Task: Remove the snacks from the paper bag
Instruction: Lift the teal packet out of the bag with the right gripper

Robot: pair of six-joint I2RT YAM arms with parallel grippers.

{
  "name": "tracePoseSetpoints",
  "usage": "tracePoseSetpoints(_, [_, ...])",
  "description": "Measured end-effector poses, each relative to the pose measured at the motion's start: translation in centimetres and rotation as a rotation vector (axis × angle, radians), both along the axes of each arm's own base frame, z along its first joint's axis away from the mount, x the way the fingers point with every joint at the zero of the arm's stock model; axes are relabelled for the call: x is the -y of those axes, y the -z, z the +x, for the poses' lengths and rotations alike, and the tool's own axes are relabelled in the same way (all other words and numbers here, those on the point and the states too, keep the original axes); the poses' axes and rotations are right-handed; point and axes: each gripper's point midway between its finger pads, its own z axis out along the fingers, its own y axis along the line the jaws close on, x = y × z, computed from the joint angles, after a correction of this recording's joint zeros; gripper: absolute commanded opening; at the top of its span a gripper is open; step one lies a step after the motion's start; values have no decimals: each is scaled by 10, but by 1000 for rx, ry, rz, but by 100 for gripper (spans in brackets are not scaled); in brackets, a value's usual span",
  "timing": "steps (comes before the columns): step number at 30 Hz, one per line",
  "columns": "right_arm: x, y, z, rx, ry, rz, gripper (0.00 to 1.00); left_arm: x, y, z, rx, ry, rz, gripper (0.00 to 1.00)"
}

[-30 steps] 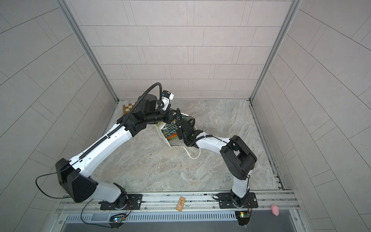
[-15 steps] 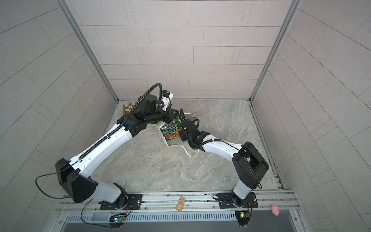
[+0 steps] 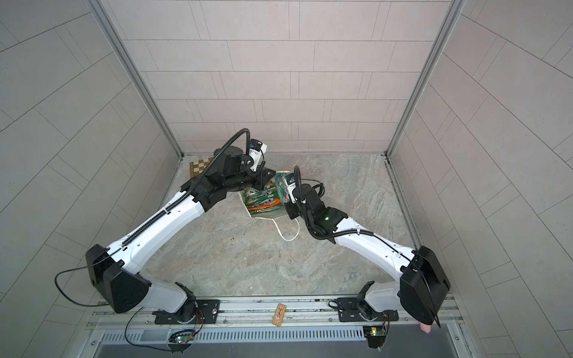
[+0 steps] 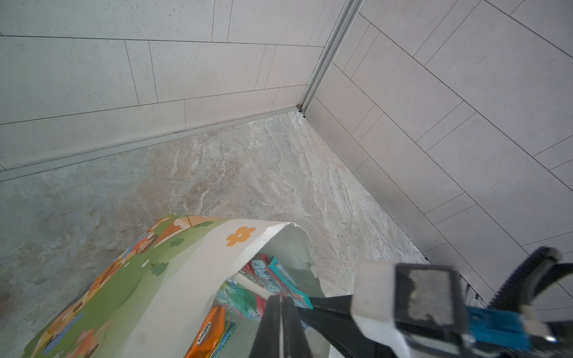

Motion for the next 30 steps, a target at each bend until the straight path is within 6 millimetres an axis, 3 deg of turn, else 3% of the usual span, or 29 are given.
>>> tracePoseSetpoints(11, [22,-45,-9,99,34,-17,0,0,2,0,-4,0,4,0])
tracePoseSetpoints(21, [51,-116,-13,251,115,-19,0,1,2,-2,-5,7,3,0])
tracePoseSetpoints(30, [99,-132,-13,291,264,-53,0,2,2,-2,-5,9,3,0])
